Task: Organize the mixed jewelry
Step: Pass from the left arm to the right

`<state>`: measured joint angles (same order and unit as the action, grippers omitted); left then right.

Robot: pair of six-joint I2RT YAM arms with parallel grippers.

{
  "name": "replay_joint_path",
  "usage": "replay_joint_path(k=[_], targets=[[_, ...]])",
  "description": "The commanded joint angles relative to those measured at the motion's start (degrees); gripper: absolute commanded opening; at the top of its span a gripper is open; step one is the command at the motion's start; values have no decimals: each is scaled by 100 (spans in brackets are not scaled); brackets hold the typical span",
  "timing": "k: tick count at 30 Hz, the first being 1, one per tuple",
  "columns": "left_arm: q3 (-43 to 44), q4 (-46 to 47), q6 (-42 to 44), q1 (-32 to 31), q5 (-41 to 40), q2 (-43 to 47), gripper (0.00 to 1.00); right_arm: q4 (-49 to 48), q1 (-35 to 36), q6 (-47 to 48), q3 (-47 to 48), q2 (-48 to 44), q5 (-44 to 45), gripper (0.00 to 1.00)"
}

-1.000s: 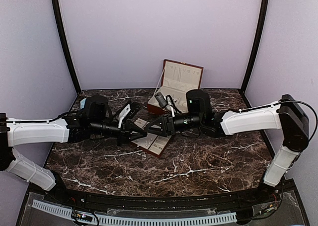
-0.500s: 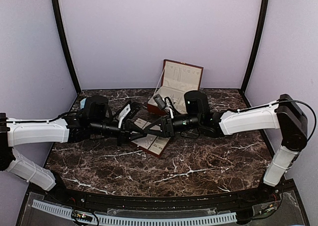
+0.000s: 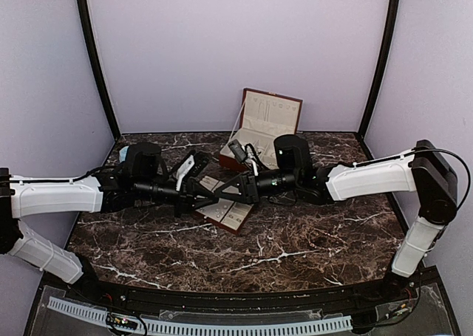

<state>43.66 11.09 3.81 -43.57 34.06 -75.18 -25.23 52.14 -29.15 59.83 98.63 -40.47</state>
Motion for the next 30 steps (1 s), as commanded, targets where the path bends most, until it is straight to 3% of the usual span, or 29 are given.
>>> replay_joint_path(k=[1, 2, 4, 10, 16, 22, 30], targets=[[-85, 1, 53, -29, -241, 144, 24, -134, -32, 155, -20, -200, 142, 9], [-79, -27, 73, -29, -299, 161, 38, -62, -72, 220, -29, -218, 156, 9], [-116, -87, 130, -30, -553, 260, 52, 167, -163, 417, -35, -257, 228, 9], [-451, 169, 157, 60, -1662, 1085, 69, 1463, -405, 1310, 224, -209, 841, 9], [-219, 93, -508, 1150, -1593, 1266, 70, 2766, -406, 2246, 852, 280, 1670, 9], [51, -346, -1101, 1940, -2599, 1325, 70, 3319, -406, 2461, 1381, 817, 2191, 9], [-6, -407, -915, 2010, -2995, 1610, 70, 3600, -398, 2485, 1891, 1415, 2374, 9]])
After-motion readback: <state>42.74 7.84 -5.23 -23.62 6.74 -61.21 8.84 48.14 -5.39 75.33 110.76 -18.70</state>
